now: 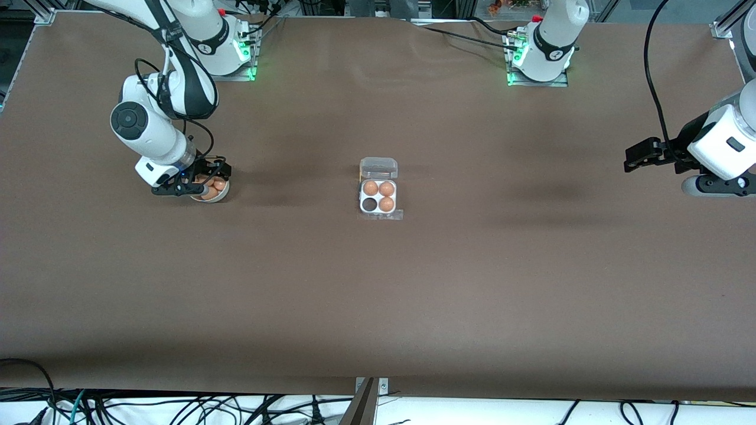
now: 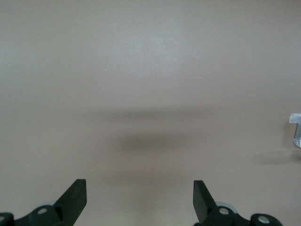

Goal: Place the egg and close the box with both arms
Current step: 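Lower the right gripper and grasp one brown egg from the bowl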

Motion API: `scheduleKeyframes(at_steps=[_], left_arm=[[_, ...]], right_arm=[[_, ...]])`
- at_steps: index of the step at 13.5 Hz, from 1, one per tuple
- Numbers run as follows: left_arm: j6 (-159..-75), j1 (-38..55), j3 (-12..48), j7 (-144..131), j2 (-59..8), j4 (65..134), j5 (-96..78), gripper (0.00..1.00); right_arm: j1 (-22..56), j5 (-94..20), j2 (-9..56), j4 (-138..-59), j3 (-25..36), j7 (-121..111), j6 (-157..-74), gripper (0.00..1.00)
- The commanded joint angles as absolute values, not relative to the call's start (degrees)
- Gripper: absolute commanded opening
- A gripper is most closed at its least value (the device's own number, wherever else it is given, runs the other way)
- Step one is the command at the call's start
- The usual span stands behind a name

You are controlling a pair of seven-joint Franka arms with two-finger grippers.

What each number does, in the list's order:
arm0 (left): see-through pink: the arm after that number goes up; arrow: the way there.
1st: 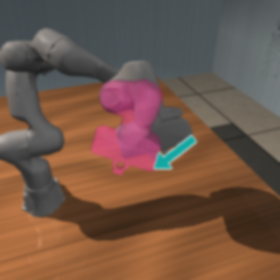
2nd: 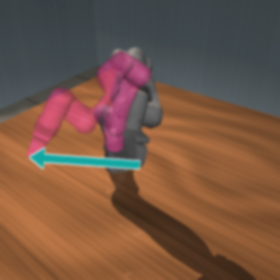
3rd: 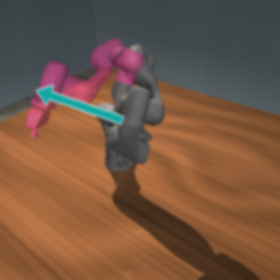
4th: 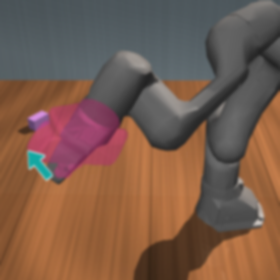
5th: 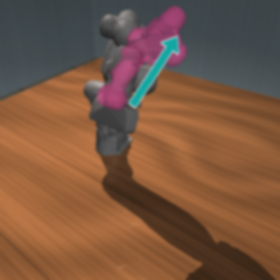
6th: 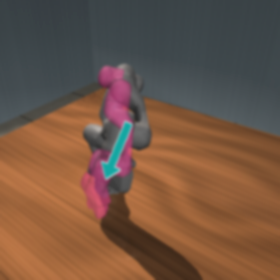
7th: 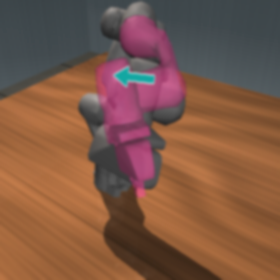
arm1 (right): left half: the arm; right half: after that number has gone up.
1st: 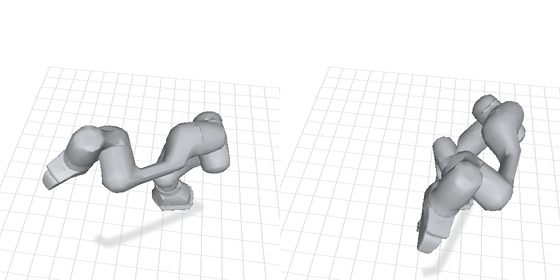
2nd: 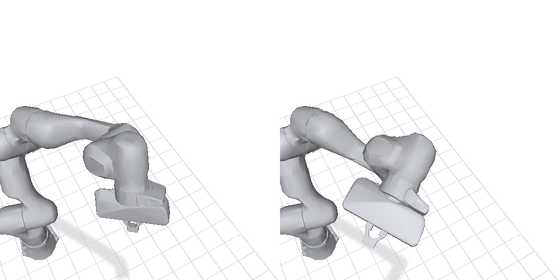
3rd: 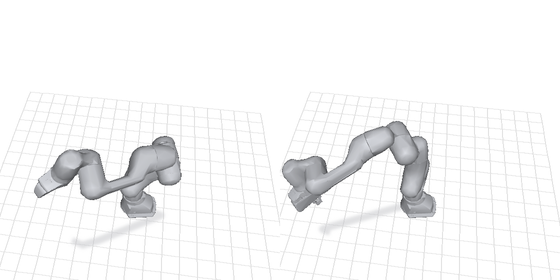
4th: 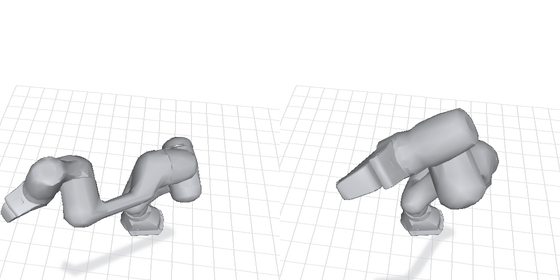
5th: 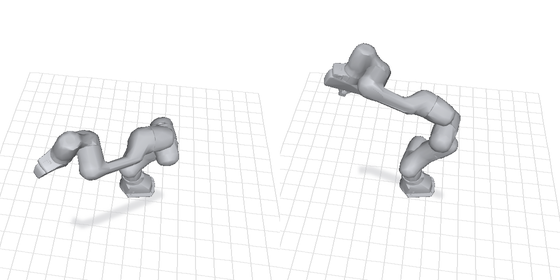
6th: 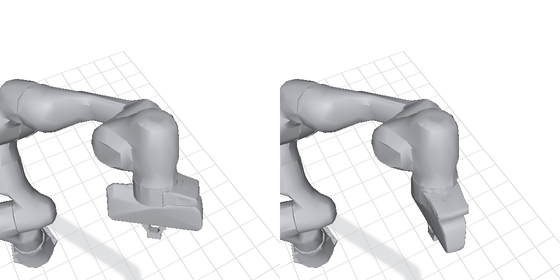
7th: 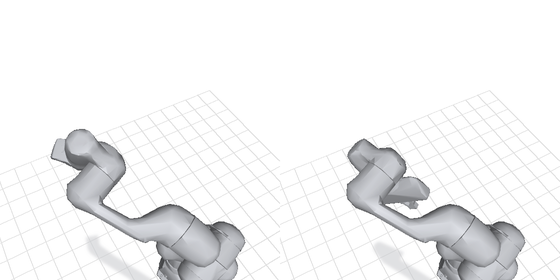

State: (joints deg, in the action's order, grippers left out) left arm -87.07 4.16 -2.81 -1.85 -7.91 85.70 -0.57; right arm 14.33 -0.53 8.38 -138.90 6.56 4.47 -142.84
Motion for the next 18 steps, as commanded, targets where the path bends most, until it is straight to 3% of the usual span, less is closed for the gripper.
scheduleKeyframes(at_steps=[1, 10, 13, 18], left_arm=[[-86.7, 4.3, -2.9, -2.3, -8.5, 84.2, -1.6, 1.00], [-86.7, 4.2, -2.9, -2.3, -8.5, 84.2, -1.5, 1.00], [-86.7, 4.2, -2.9, -2.3, -8.5, 84.2, -1.5, 1.00], [-86.7, 4.3, -2.9, -2.3, -8.6, 84.2, -1.5, 1.00]], right_arm=[[14.0, -0.4, 8.4, -139.0, 6.9, 3.2, -143.3, 1.00], [13.7, -0.4, 10.1, -139.0, 7.3, 2.1, -143.1, 0.99], [13.7, -0.3, 10.1, -138.9, 7.6, 1.9, -143.0, 0.76], [13.7, -0.3, 10.1, -138.5, 7.6, 1.9, -142.5, 0.67]])
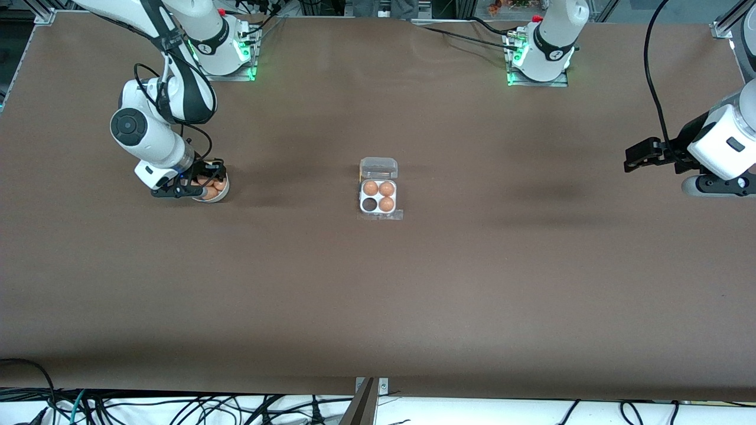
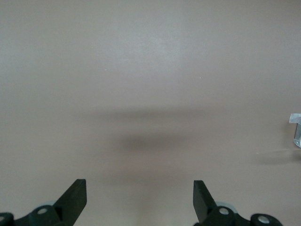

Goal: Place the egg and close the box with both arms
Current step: 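Lower the right gripper and grasp one brown egg from the bowl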

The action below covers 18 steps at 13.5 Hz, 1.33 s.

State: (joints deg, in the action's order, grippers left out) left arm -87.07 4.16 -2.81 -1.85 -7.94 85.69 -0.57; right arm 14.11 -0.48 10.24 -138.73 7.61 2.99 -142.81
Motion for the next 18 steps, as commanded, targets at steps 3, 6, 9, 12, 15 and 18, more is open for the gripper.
scheduleKeyframes(at_steps=[3, 6, 9, 12, 15, 18], left_arm=[[-86.7, 4.3, -2.9, -2.3, -8.6, 84.2, -1.5, 1.00], [-86.7, 4.3, -2.9, -2.3, -8.6, 84.2, -1.5, 1.00], [-86.7, 4.4, -2.9, -2.3, -8.6, 84.2, -1.5, 1.00], [-86.7, 4.3, -2.9, -2.3, -8.6, 84.2, -1.5, 1.00], [-86.7, 4.3, -2.9, -2.3, -8.6, 84.2, -1.5, 1.00], [-86.7, 4.2, -2.9, -2.2, -9.0, 84.2, -1.5, 1.00]], right_arm=[[13.6, -0.3, 10.4, -138.5, 7.6, 1.5, -142.2, 0.61], [13.5, 0.0, 10.4, -138.4, 8.0, 1.5, -141.1, 0.58], [13.4, 0.0, 10.5, -138.4, 8.0, 1.4, -141.0, 0.54], [13.4, 0.3, 10.9, -137.9, 8.0, 1.4, -140.3, 0.49], [13.4, 0.3, 10.9, -137.1, 8.0, 1.4, -139.0, 0.43], [13.4, 0.3, 11.0, -136.6, 7.9, 1.5, -138.4, 0.42]])
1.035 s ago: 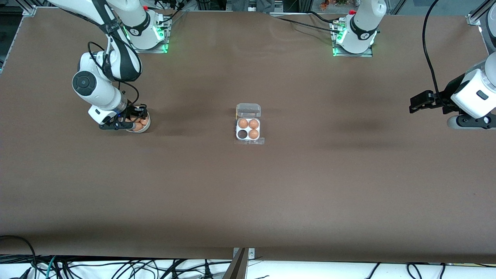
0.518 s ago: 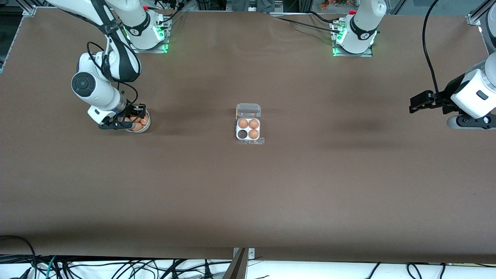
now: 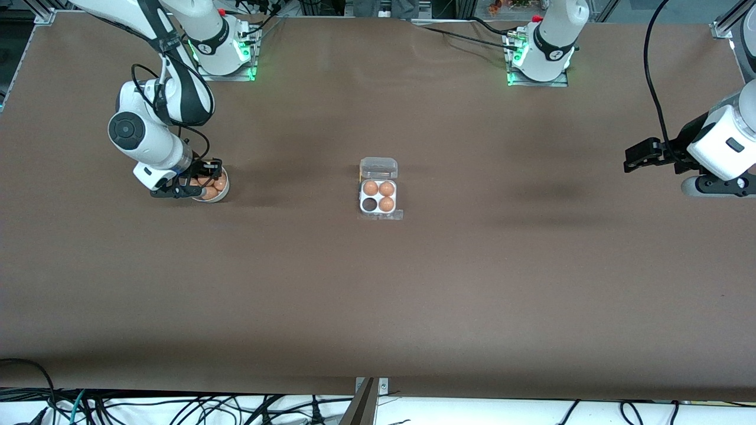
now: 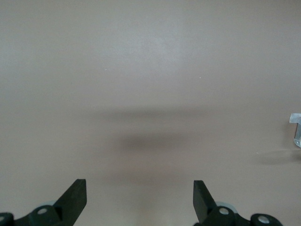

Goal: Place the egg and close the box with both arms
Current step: 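Lower the right gripper and grasp one brown egg from the bowl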

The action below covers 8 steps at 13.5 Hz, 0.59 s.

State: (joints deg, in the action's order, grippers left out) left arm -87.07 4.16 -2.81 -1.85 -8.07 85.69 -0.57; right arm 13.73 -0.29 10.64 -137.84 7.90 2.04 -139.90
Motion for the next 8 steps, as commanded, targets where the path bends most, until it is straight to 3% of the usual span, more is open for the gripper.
scheduleKeyframes(at_steps=[1, 3, 8], left_arm=[[-86.7, 4.2, -2.9, -2.2, -9.0, 84.2, -1.5, 1.00], [-86.7, 4.1, -2.9, -2.2, -9.0, 84.2, -1.5, 1.00], [-86.7, 4.3, -2.9, -2.2, -9.0, 84.2, -1.5, 1.00]], right_arm=[[13.4, 0.3, 11.0, -136.6, 7.9, 1.4, -138.4, 0.40], [13.5, 0.3, 10.9, -136.5, 7.9, 1.4, -138.1, 0.33], [13.5, 0.3, 11.0, -136.4, 7.9, 1.4, -137.9, 0.32]])
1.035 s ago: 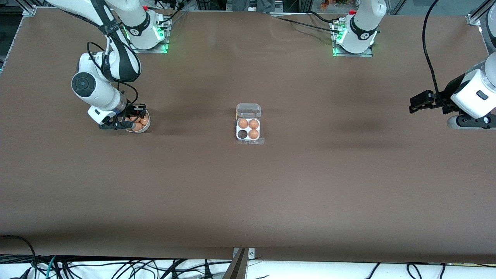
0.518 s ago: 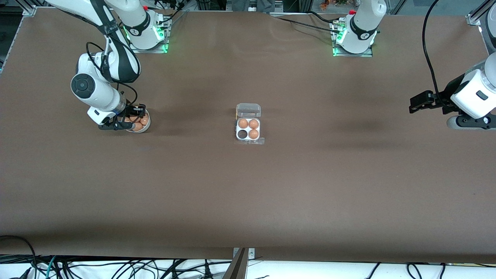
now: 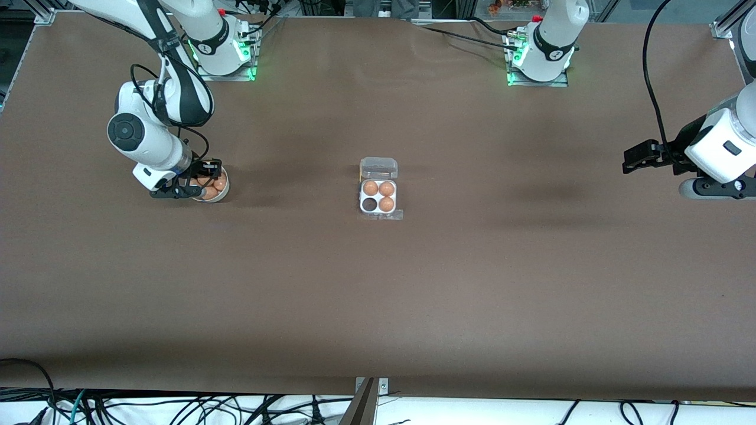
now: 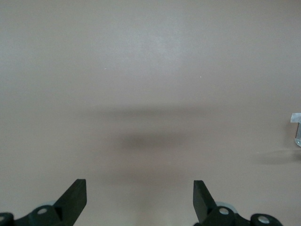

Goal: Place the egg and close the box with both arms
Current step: 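Lower the right gripper and grasp one brown egg from the bowl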

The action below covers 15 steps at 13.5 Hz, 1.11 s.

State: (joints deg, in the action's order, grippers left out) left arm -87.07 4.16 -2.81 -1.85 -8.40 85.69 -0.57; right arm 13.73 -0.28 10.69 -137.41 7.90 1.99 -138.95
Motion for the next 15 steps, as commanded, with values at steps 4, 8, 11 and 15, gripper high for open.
scheduleKeyframes(at_steps=[4, 8, 11, 15], left_arm=[[-86.7, 4.2, -2.9, -2.2, -9.0, 84.2, -1.5, 1.00], [-86.7, 4.2, -2.9, -2.2, -9.0, 84.2, -1.5, 1.00], [-86.7, 4.2, -2.9, -2.2, -9.0, 84.2, -1.5, 1.00], [-86.7, 4.1, -2.9, -2.2, -9.0, 84.2, -1.5, 1.00]], right_arm=[[13.5, 0.4, 10.9, -132.6, 7.9, 1.5, -132.4, 0.26], [14.1, 0.3, 10.9, -126.2, 7.7, 2.5, -123.6, 0.24], [16.7, -0.1, 13.3, -118.0, 7.3, 6.7, -116.3, 0.24], [24.5, -1.8, 20.2, -106.2, 7.2, 18.4, -112.4, 0.24]])
